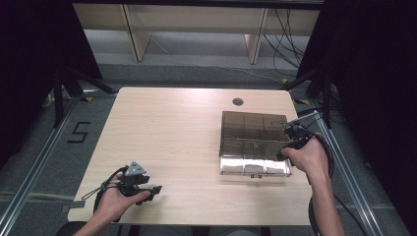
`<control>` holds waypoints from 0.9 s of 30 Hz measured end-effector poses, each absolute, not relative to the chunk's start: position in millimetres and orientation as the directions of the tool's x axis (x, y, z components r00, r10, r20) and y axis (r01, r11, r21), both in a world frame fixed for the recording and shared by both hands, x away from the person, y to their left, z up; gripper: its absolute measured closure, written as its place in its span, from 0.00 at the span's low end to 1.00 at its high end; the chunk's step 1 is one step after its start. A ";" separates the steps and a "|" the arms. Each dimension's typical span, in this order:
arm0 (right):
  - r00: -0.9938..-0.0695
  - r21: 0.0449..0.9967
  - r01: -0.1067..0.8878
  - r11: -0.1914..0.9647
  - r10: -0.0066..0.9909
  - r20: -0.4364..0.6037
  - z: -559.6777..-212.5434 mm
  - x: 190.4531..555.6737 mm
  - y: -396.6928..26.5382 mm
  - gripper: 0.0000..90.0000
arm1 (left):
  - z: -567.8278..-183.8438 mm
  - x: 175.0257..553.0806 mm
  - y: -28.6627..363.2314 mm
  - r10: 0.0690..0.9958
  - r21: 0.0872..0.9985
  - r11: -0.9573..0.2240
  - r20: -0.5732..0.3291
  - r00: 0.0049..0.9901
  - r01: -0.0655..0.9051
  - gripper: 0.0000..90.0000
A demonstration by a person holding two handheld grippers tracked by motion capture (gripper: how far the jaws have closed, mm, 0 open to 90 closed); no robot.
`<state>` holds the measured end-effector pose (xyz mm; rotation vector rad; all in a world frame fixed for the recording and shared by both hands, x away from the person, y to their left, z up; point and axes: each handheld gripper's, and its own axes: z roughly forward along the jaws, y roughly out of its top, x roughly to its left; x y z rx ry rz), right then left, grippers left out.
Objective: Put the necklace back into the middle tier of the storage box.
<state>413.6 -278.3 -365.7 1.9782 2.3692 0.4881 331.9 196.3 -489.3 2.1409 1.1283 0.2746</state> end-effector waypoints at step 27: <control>-0.211 0.237 0.956 0.172 0.966 0.152 -381.7 420.1 -286.2 0.97 | -489.0 331.7 196.7 0.790 0.663 -0.383 -0.125 0.600 0.643 0.42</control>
